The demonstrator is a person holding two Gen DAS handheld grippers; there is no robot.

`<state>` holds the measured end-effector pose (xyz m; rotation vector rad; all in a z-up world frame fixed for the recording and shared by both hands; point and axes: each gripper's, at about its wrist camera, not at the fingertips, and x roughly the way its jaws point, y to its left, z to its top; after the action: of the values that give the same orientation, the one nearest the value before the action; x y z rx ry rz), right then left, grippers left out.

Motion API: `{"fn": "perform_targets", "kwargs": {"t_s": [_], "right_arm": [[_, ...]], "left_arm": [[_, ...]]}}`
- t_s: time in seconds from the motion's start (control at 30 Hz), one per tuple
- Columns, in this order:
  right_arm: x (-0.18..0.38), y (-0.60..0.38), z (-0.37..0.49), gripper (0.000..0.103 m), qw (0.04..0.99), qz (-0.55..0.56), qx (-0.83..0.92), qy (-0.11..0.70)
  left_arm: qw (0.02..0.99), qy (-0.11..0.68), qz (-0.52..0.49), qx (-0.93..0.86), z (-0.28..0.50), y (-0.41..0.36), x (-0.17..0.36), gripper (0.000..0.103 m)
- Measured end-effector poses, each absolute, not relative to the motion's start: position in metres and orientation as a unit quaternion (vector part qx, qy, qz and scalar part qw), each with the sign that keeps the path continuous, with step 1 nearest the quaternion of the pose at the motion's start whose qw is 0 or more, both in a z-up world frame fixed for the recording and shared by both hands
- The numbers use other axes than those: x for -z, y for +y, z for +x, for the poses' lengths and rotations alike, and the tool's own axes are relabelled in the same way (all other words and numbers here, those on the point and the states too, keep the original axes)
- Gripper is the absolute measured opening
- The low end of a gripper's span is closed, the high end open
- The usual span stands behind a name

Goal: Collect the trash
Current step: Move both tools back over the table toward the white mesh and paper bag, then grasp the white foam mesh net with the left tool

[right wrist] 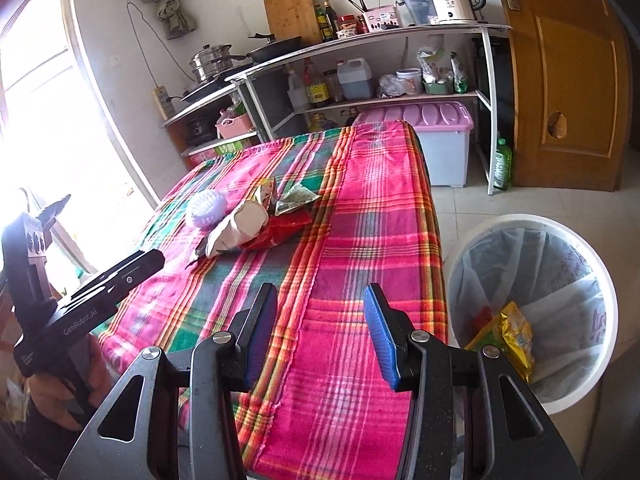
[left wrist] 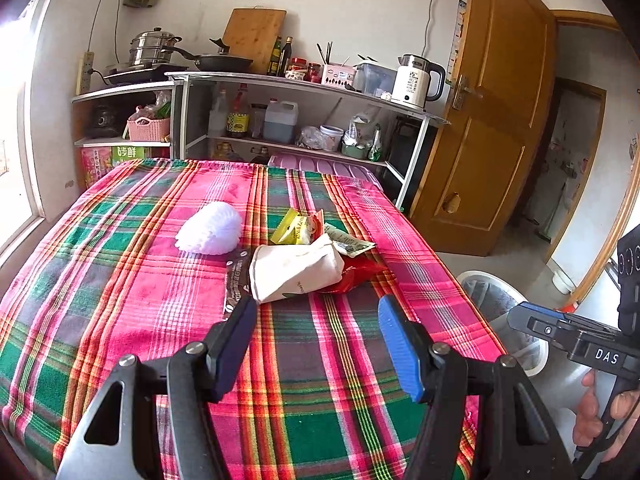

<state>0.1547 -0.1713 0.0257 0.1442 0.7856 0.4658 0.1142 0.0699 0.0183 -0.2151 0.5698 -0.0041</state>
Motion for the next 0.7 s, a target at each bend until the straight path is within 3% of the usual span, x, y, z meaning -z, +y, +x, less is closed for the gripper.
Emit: {"fn": "perform_targets", "kwargs": {"t_s": [0.7], "right_arm": [[-0.023,-0.105,0.207,0.046,0.879,0.051,-0.268,0.391]], "left_arm": [[0.945,0.310,-0.092,-0.058,0.190,0.156,-0.016,0.066]]}}
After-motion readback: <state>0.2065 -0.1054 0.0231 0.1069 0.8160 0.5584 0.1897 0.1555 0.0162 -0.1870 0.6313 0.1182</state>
